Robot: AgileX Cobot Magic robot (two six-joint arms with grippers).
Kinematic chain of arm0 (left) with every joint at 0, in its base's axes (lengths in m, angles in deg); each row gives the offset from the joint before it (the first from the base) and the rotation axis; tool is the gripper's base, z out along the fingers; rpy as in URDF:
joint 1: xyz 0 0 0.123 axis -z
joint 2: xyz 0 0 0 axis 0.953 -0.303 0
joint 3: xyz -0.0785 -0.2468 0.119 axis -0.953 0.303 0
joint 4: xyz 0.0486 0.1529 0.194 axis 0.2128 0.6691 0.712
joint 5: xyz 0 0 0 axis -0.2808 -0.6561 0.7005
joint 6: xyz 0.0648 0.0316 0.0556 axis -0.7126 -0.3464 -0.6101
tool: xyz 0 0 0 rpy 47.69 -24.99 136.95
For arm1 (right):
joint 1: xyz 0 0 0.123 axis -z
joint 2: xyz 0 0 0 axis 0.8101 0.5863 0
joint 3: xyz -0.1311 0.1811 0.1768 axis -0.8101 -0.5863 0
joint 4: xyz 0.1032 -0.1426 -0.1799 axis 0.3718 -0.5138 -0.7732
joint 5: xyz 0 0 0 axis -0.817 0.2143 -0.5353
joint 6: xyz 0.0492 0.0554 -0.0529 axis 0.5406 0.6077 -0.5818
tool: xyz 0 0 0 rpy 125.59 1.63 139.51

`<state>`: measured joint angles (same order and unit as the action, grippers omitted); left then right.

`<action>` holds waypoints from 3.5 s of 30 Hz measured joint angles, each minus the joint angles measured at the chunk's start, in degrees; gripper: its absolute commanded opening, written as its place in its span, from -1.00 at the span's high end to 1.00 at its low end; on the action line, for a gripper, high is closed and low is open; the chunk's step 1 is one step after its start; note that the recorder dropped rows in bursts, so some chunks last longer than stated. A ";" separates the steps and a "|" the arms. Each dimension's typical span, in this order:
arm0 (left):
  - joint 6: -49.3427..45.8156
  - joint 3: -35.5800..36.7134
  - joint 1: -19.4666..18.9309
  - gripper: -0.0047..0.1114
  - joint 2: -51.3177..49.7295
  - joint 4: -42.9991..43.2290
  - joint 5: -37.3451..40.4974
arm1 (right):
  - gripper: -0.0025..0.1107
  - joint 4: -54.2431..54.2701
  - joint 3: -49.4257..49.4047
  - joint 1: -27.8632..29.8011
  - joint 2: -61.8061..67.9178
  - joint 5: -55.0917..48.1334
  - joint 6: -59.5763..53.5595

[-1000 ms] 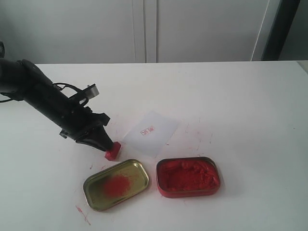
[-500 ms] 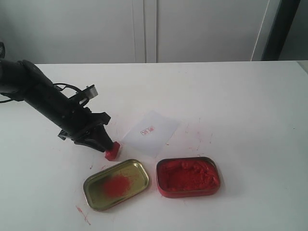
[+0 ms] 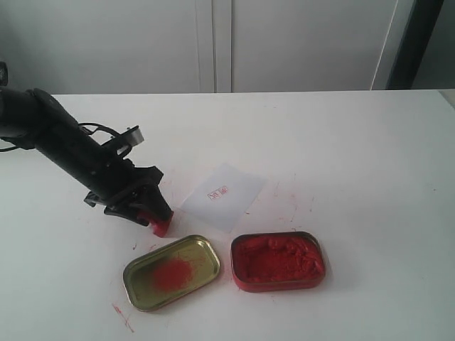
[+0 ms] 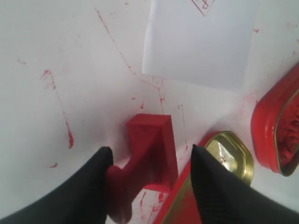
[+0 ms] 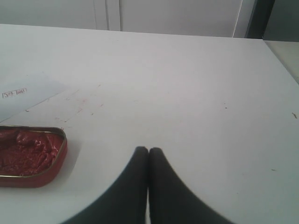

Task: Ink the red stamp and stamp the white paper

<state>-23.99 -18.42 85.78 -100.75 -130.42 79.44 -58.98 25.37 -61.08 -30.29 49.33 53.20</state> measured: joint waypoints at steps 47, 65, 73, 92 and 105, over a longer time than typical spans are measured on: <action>15.71 0.00 0.00 0.92 9.09 28.72 -0.99 | 0.96 0.00 0.00 0.00 0.00 0.00 0.00; 26.36 0.36 0.00 0.92 19.83 41.75 4.64 | 0.96 0.00 0.00 0.00 0.00 0.00 0.00; 26.36 6.98 0.00 0.92 31.03 42.29 5.42 | 0.96 0.00 0.00 0.00 0.00 0.00 0.00; 24.61 17.13 -6.16 0.92 54.04 41.10 5.55 | 0.96 0.00 0.00 0.00 0.00 0.00 0.00; 25.06 19.94 -12.08 0.92 63.72 41.08 6.83 | 0.96 0.00 0.00 0.00 0.00 0.00 0.00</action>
<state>1.07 1.51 73.71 -37.03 -89.35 86.27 -58.98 25.37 -61.08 -30.29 49.33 53.20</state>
